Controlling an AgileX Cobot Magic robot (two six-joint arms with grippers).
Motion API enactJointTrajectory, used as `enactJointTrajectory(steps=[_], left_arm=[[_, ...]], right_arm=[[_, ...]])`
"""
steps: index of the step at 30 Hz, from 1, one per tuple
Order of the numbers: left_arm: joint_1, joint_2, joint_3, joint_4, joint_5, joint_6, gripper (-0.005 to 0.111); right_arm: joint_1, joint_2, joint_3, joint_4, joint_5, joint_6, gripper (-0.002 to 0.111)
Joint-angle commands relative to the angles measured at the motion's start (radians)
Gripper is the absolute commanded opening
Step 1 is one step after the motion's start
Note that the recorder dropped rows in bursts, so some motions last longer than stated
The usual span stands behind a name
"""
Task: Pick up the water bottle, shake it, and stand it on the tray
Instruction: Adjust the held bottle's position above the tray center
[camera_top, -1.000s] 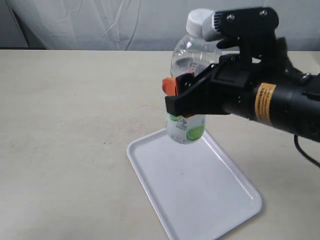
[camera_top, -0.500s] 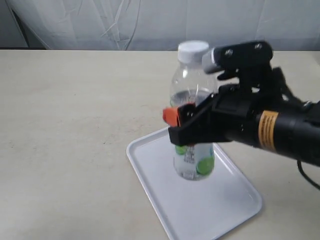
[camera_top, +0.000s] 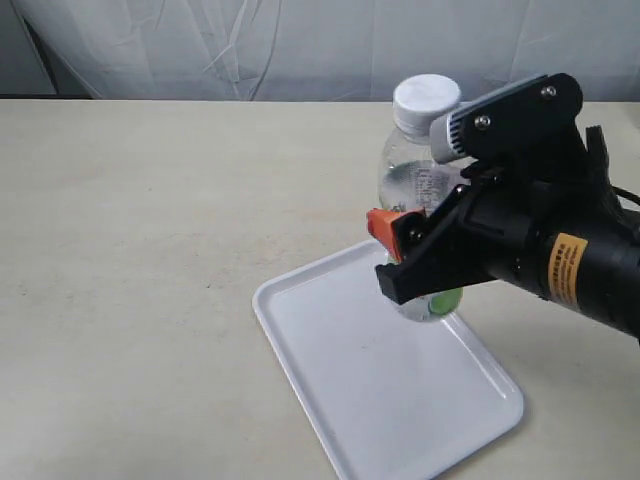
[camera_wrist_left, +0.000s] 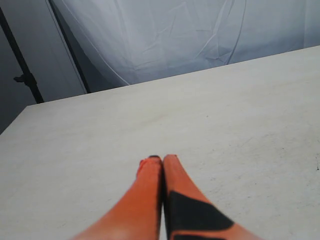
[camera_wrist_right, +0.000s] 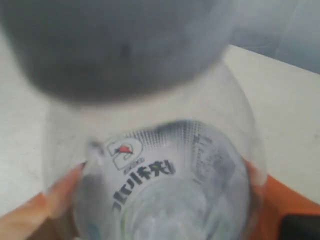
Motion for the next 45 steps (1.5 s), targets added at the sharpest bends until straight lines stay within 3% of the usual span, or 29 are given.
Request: enactJointTrajectory(steps=[1,4,10,13,18,24,31,40,42,45], left_arm=[[0.0,-0.005,0.004,-0.002,-0.01,-0.003,0.0],[0.0,-0.005,0.004,-0.002,-0.01,-0.003,0.0],[0.0,-0.005,0.004,-0.002,-0.01,-0.003,0.0],[0.0,-0.005,0.004,-0.002,-0.01,-0.003,0.0],[0.0,-0.005,0.004,-0.002,-0.01,-0.003,0.0],[0.0,-0.005,0.004,-0.002,-0.01,-0.003,0.0],[0.0,-0.005,0.004,-0.002,-0.008,-0.003,0.0],[0.0,-0.005,0.004,-0.002,-0.008,-0.003,0.0],[0.0,-0.005,0.004,-0.002,-0.008,-0.003,0.0],[0.0,-0.005,0.004,-0.002,-0.008,-0.003,0.0]], right_arm=[[-0.002,0.001,0.016,-0.05,0.066,-0.014,-0.001],[-0.002,0.021,0.016,-0.05,0.063,0.036,-0.001],[-0.002,0.089,0.014,-0.05,0.172,0.359,-0.001],[-0.002,0.118,-0.012,-0.037,0.134,0.359,-0.001],[-0.004,0.149,-0.091,-0.05,-0.118,0.313,-0.001],[-0.004,0.162,-0.14,-0.05,-0.134,0.162,-0.001],[-0.114,0.168,-0.144,-0.05,-0.233,0.167,-0.001],[-0.116,0.168,-0.144,-0.04,-0.337,0.155,-0.001],[-0.16,0.166,-0.14,0.179,-0.408,-0.067,-0.001],[-0.214,0.166,-0.08,0.746,-0.634,-0.74,-0.001]])
